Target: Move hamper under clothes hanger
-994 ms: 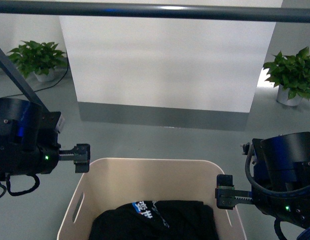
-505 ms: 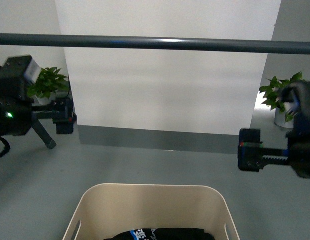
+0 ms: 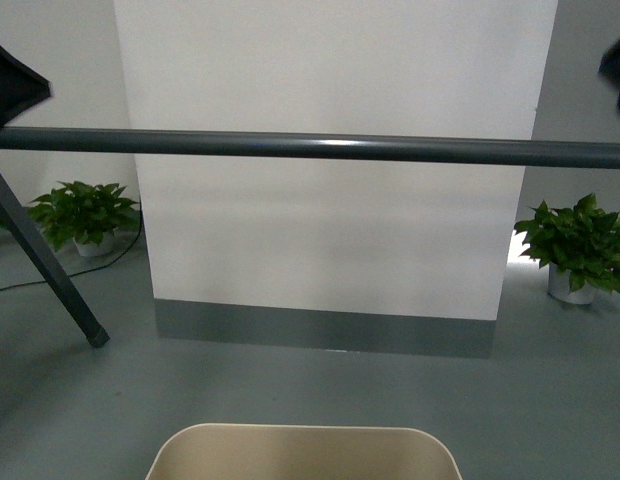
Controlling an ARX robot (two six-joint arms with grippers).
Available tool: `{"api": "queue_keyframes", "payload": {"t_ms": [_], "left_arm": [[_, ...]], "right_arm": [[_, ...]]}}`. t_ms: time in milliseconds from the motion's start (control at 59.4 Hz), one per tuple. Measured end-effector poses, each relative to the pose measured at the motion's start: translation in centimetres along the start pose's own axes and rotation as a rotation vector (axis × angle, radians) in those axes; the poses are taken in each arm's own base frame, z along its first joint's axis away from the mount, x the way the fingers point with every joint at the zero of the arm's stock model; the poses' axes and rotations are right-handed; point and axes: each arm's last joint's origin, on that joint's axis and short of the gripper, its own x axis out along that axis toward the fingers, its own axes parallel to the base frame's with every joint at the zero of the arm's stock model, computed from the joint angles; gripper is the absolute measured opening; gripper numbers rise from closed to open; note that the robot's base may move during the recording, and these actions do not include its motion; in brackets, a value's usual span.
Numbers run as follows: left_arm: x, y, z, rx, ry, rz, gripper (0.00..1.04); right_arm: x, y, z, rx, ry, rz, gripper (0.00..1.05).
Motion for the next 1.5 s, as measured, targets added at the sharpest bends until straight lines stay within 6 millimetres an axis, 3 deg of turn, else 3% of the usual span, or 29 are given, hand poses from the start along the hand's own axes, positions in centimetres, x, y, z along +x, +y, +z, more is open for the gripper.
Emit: {"api": "queue_keyframes", "payload": {"t_ms": [84,135,185,253,387,606,758,1246,1499], "left_arm": [[-4.2,-1.0,0.3,0.013,-0.010,0.099,0.79],[-5.3,-1.2,0.0,0.016,-0.025,0.100,0.74],[-6.6,-1.4,-0.5,0.020,-0.048,0.096,0.65],[-7.5,-1.5,-1.4,0.023,-0.053,0.098,0.56],[-8.8,-1.5,-4.5,0.021,-0.009,0.109,0.34],[-10.8,-1.6,-6.6,0.024,-0.013,0.107,0.03],[-12.2,-1.7,-8.2,0.025,-0.007,0.106,0.03],[-14.9,-2.0,-10.6,0.027,-0.015,0.107,0.03],[-16.1,-2.1,-11.4,0.028,-0.017,0.107,0.03]], "right_arm": [[-2.6,0.6,2.0,0.024,-0.097,0.034,0.97],[-2.9,0.7,2.3,0.026,-0.110,0.042,0.96],[-3.5,0.3,2.3,0.008,-0.078,0.047,0.89],[-3.9,-0.3,1.3,-0.013,-0.048,0.050,0.80],[-4.8,-2.1,-2.6,-0.043,0.014,0.036,0.57],[-6.5,-4.1,-5.3,-0.041,0.001,0.037,0.25],[-7.5,-5.1,-7.1,-0.043,0.009,0.033,0.01],[-9.8,-7.5,-10.2,-0.044,0.003,0.026,0.02],[-10.7,-7.6,-11.2,-0.044,0.001,0.028,0.02]]}}
